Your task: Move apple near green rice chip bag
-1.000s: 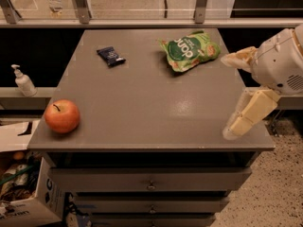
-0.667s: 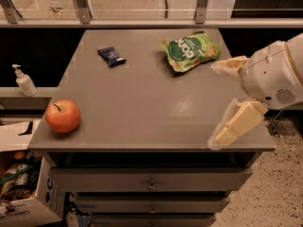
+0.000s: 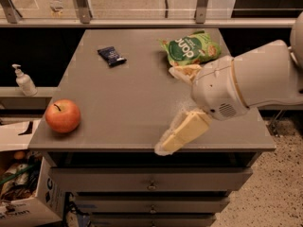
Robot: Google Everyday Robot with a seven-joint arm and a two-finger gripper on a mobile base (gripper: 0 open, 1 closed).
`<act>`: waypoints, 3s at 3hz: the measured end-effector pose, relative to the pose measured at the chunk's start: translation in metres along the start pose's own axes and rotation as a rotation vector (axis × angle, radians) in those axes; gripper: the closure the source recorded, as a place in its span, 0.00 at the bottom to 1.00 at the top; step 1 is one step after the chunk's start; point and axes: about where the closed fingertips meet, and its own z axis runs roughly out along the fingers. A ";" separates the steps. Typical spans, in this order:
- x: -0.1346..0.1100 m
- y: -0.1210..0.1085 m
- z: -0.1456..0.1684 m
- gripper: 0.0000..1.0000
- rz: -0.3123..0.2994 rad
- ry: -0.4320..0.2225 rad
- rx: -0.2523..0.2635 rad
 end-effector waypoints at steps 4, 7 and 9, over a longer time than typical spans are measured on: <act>-0.019 0.007 0.073 0.00 0.010 -0.082 -0.009; -0.042 -0.009 0.182 0.00 0.046 -0.154 -0.001; -0.084 -0.014 0.234 0.00 0.077 -0.234 -0.031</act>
Offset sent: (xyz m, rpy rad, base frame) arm 0.0046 0.0388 -0.0121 0.0396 0.0003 0.0230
